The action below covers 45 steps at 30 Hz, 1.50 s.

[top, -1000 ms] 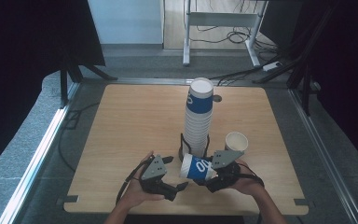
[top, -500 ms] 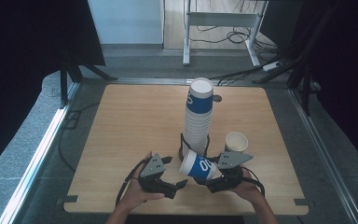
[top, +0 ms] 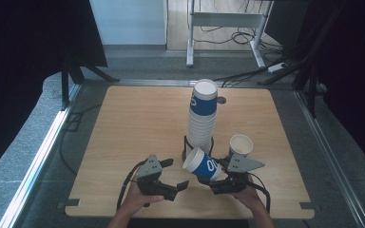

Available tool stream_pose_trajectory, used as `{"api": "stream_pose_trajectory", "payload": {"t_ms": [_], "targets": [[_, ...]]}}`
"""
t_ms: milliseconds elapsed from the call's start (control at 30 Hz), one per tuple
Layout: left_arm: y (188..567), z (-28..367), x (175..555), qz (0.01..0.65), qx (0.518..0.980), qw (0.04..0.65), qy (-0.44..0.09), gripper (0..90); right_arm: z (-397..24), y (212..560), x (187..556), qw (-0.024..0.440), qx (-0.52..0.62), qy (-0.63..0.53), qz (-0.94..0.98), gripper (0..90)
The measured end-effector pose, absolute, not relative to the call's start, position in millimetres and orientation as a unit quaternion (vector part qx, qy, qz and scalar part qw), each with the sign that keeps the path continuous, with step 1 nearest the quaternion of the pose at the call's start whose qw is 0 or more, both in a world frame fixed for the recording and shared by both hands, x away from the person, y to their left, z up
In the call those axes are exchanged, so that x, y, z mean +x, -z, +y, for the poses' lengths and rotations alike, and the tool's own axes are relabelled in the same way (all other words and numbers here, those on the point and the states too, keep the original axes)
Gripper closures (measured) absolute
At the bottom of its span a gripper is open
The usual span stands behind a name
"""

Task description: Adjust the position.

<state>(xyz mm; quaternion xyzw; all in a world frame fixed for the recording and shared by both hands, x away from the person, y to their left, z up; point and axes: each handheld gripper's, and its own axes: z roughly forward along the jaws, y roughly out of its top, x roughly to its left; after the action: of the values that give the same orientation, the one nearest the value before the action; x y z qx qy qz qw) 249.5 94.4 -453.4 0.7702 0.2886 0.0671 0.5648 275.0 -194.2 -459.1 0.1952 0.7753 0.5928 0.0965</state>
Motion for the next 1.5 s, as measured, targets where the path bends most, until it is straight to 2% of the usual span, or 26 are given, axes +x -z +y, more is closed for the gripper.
{"api": "stream_pose_trajectory", "payload": {"t_ms": [300,633,1033,1167,1500], "targets": [[455.4,93.7,248.4,0.302,0.743,0.595,-0.043,5.3,-193.2,468.4,272.1,0.098,0.202,-0.611,0.759,26.3],[456.2,89.3,250.3,0.306,0.717,0.627,0.009,3.9,-187.2,473.7,268.4,0.098,0.198,-0.642,0.734,26.4],[460.0,84.2,262.0,0.322,0.685,0.651,0.053,3.8,-173.6,480.5,264.8,0.078,0.180,-0.659,0.726,26.4],[461.1,84.6,264.6,0.330,0.678,0.655,0.052,9.4,-167.5,481.9,263.0,0.077,0.171,-0.655,0.732,26.5],[463.3,87.5,266.8,0.323,0.673,0.662,0.060,14.9,-165.0,485.9,262.9,0.076,0.169,-0.646,0.740,26.2]]}}
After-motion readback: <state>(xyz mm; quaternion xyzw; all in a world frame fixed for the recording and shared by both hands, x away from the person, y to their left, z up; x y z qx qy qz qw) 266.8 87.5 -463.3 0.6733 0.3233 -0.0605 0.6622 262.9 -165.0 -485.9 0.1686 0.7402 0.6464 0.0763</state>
